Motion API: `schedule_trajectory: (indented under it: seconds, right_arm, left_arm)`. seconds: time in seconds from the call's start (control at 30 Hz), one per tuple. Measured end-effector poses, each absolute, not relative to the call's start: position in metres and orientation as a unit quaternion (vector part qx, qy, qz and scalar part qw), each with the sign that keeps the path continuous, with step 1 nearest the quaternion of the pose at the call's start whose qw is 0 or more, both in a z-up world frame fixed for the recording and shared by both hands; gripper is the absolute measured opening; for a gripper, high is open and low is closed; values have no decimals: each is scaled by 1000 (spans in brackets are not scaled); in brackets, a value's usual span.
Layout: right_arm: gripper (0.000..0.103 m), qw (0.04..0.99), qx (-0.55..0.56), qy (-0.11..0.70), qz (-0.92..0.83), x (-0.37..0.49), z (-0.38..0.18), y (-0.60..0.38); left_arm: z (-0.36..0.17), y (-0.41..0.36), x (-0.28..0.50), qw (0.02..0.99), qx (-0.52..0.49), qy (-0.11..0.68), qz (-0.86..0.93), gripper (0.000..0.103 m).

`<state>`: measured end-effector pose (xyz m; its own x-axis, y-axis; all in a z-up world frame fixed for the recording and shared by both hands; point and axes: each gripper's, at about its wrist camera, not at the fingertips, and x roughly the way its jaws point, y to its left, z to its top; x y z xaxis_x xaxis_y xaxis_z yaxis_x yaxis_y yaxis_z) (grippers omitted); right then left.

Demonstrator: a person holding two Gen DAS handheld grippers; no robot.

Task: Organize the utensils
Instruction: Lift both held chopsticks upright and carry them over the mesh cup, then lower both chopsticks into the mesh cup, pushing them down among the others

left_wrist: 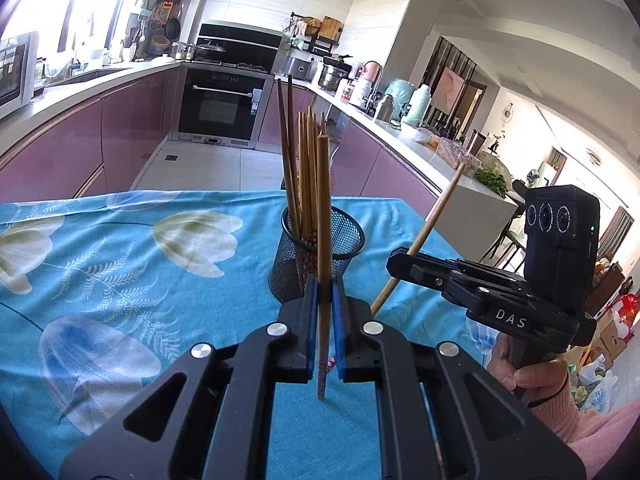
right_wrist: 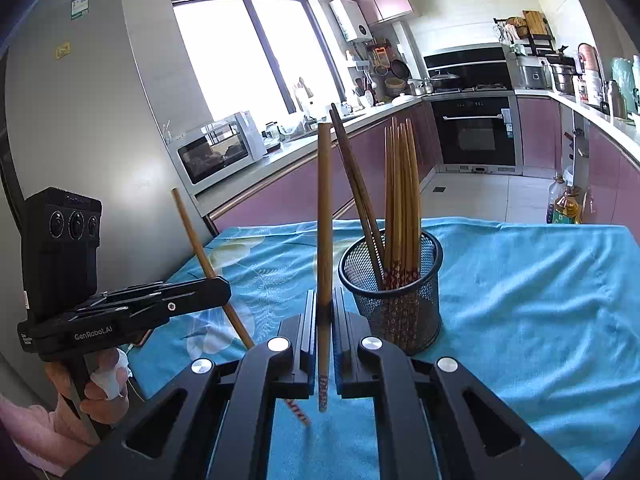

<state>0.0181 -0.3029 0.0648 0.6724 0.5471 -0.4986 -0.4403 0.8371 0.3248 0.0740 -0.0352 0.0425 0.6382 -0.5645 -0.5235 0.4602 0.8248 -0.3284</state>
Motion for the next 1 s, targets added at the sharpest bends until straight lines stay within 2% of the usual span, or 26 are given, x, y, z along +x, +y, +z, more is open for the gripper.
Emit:
schedule_trajectory:
  seconds: [1.0]
  right_arm:
    - [6, 924, 82, 264, 263, 22, 96, -314]
  left_arm:
    - [72, -51, 83, 914, -59, 289, -280, 8]
